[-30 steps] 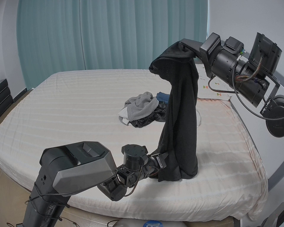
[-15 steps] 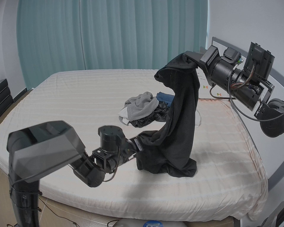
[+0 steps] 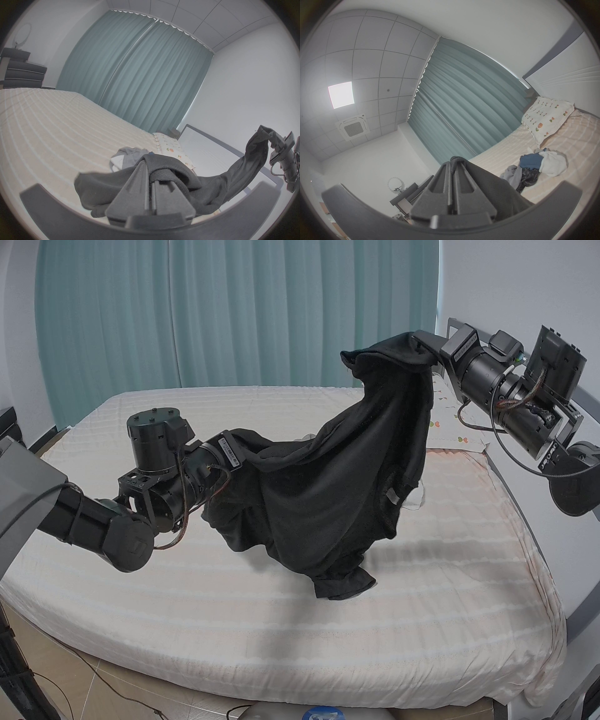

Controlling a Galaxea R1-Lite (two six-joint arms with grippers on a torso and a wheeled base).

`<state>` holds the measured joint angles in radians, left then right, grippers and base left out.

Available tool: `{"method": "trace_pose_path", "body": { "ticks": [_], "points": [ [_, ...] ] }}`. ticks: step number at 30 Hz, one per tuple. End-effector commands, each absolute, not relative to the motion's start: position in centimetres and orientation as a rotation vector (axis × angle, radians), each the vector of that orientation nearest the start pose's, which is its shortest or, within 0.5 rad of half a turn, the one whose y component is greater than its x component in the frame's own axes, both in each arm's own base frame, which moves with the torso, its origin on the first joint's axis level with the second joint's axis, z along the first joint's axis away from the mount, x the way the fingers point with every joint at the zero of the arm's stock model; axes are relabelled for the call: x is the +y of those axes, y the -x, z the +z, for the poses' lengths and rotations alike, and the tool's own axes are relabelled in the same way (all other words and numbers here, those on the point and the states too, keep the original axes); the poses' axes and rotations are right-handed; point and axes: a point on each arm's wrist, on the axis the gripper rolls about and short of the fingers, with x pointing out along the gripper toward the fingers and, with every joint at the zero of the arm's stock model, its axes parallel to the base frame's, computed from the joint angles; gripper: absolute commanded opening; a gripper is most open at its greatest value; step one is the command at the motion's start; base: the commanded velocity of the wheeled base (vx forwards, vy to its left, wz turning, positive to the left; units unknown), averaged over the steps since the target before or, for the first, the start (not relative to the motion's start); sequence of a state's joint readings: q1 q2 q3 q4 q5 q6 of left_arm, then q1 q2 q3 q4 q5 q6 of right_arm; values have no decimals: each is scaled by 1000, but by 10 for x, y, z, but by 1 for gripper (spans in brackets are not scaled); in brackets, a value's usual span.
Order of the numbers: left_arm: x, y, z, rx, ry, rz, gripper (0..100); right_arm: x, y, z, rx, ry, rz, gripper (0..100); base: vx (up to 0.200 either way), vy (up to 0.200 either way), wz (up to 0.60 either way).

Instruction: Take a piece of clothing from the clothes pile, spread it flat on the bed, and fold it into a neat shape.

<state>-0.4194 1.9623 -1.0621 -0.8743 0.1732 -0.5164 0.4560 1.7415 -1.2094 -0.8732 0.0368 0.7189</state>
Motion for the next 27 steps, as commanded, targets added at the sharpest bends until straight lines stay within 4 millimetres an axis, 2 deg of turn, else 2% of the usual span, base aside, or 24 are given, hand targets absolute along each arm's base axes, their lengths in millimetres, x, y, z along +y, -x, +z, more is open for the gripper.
{"method": "trace_pose_path", "body": {
  "ticks": [1, 6, 11, 12, 20, 27],
  "points": [
    [-146, -330, 161, 186, 483, -219, 0, 144, -308, 274, -50, -745, 536, 0, 0, 0, 0],
    [-147, -320, 133, 302, 534, -221, 0, 147, -309, 241, 57, -730, 511, 0, 0, 0, 0],
    [-146, -318, 124, 352, 633, -210, 0, 147, -310, 221, 123, -725, 489, 0, 0, 0, 0],
    [-145, -316, 117, 377, 635, -200, 0, 147, -310, 212, 151, -723, 480, 0, 0, 0, 0],
    [-146, -298, 97, 421, 633, -213, 0, 148, -307, 203, 184, -717, 475, 0, 0, 0, 0],
    [-144, -289, 90, 431, 715, -255, 0, 150, -304, 199, 202, -714, 475, 0, -171, 0, 0]
  ]
}}
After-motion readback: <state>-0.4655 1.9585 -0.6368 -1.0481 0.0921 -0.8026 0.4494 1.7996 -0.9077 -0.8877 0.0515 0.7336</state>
